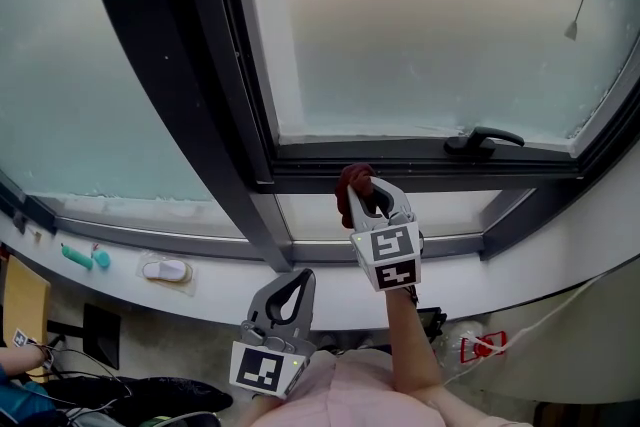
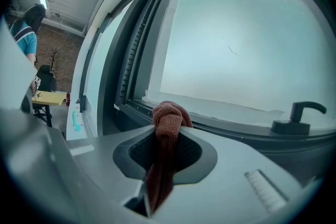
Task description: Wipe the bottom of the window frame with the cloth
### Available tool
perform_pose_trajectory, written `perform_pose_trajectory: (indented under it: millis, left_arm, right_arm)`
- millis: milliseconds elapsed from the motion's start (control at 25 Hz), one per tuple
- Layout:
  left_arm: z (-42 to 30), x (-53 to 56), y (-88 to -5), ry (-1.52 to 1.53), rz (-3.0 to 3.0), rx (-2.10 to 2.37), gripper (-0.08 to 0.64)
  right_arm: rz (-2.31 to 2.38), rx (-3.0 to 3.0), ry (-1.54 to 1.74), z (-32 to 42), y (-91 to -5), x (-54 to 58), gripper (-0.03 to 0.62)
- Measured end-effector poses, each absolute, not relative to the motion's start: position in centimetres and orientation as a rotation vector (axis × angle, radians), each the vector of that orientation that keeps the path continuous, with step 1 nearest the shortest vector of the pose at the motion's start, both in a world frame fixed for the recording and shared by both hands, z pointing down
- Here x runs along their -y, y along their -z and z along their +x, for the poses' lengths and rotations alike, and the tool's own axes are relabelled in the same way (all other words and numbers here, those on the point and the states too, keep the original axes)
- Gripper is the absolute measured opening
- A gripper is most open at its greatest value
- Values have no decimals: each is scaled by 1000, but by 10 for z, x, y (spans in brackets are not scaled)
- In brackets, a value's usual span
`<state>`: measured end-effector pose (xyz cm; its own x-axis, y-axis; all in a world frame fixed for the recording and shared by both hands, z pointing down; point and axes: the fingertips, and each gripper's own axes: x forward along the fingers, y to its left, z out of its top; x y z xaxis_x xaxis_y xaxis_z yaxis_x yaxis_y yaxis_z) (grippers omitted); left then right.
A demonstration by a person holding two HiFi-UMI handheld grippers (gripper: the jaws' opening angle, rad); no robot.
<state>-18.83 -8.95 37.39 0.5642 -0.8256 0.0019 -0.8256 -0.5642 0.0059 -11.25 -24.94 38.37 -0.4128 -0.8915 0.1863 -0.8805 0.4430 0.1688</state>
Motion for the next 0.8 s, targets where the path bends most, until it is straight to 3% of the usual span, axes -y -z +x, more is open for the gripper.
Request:
perform_pose_trajectory:
  millis: [800]
  left_arm:
    - [-160, 87, -377, -16, 2812, 1395, -2]
  right_arm:
    - [1687, 2372, 37, -33, -385, 248, 64]
